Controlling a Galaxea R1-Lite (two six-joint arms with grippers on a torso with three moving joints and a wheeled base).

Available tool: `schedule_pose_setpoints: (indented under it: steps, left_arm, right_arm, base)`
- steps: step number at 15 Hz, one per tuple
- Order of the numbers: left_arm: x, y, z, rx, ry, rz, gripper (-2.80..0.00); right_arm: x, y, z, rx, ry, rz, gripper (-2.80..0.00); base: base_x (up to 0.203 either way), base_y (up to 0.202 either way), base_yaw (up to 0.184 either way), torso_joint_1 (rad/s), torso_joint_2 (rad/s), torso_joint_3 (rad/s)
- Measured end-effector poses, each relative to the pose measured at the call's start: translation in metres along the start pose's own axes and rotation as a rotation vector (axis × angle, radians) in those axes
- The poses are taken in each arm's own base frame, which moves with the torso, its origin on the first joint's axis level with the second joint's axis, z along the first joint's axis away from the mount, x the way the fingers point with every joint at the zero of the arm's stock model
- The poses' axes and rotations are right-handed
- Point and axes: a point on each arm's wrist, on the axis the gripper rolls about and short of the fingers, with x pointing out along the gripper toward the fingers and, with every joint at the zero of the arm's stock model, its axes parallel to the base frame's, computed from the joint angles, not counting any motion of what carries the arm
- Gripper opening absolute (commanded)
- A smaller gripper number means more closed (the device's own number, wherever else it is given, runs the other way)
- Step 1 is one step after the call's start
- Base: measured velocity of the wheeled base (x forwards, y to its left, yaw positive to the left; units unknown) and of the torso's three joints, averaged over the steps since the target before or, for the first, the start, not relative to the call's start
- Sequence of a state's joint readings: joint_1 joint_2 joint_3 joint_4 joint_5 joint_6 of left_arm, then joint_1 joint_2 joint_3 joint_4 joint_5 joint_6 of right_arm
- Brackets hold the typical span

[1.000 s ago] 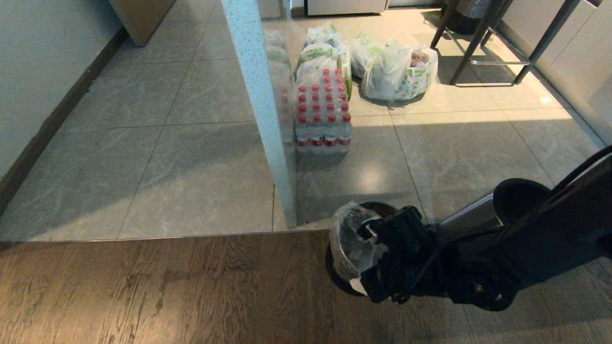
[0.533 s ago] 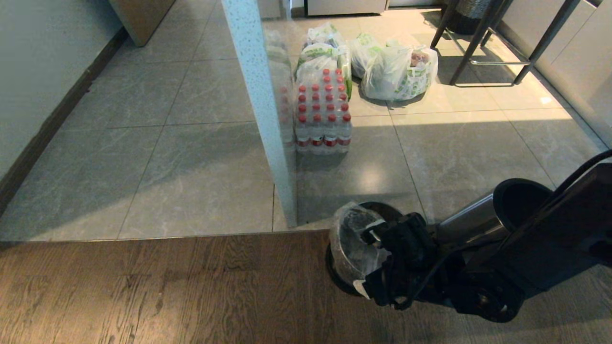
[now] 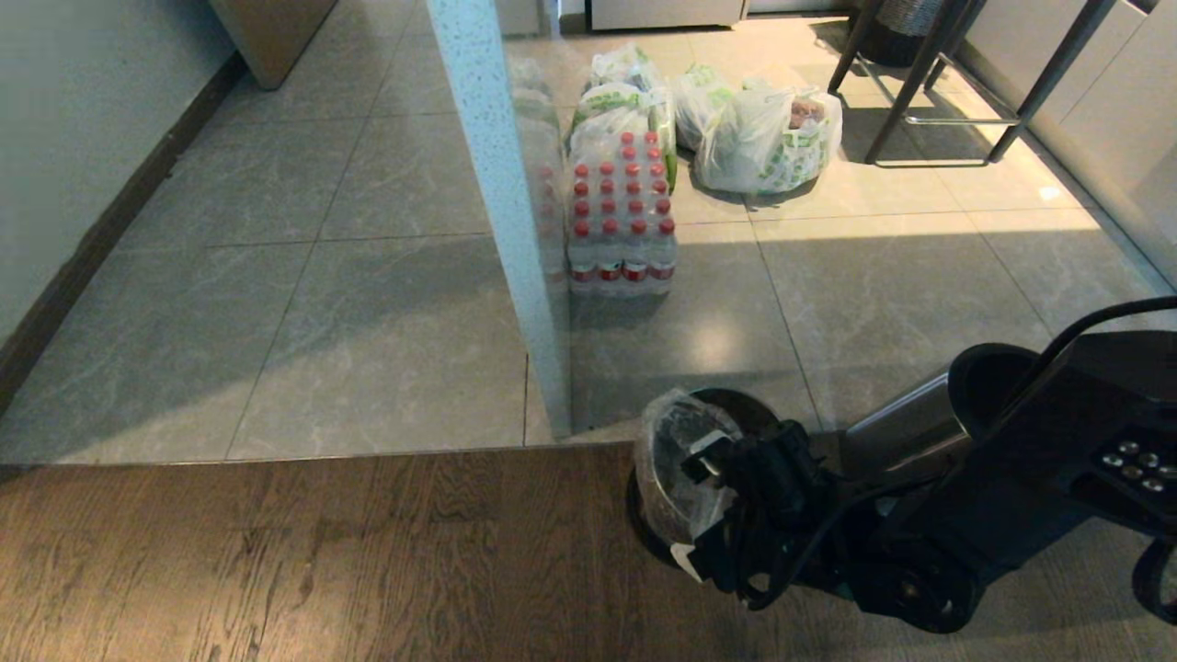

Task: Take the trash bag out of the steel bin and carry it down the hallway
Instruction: Pick up the trash bag

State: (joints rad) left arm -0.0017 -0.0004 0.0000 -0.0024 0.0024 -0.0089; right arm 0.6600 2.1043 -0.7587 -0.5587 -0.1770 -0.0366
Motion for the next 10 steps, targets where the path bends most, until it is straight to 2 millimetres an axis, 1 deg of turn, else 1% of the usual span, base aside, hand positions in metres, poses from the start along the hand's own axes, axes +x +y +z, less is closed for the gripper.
schedule_pose_setpoints:
  steps: [3,6,8,10]
  left_arm:
    - [0.000,0.000,0.000,0.000,0.000,0.001,-2.80]
    - [0.000,0.000,0.000,0.000,0.000,0.000,-2.80]
    - [0.000,0.000,0.000,0.000,0.000,0.000,-2.80]
    - [0.000,0.000,0.000,0.000,0.000,0.000,-2.80]
  right_arm:
    - [0.007,0.001,0.005,0.017,-0.017,-0.002,0.00]
    - [0.010,-0.006,0.030,0.127,-0.082,-0.009,0.00]
    - [0.012,-0.010,0.038,0.200,-0.092,-0.013,0.00]
    - [0.017,-0.014,0.042,0.232,-0.106,-0.021,0.00]
  base:
    - [0.000,0.000,0.000,0.000,0.00,0.000]
    - [0.000,0.000,0.000,0.000,0.00,0.000]
    - [0.000,0.000,0.000,0.000,0.00,0.000]
    - [0.000,0.000,0.000,0.000,0.00,0.000]
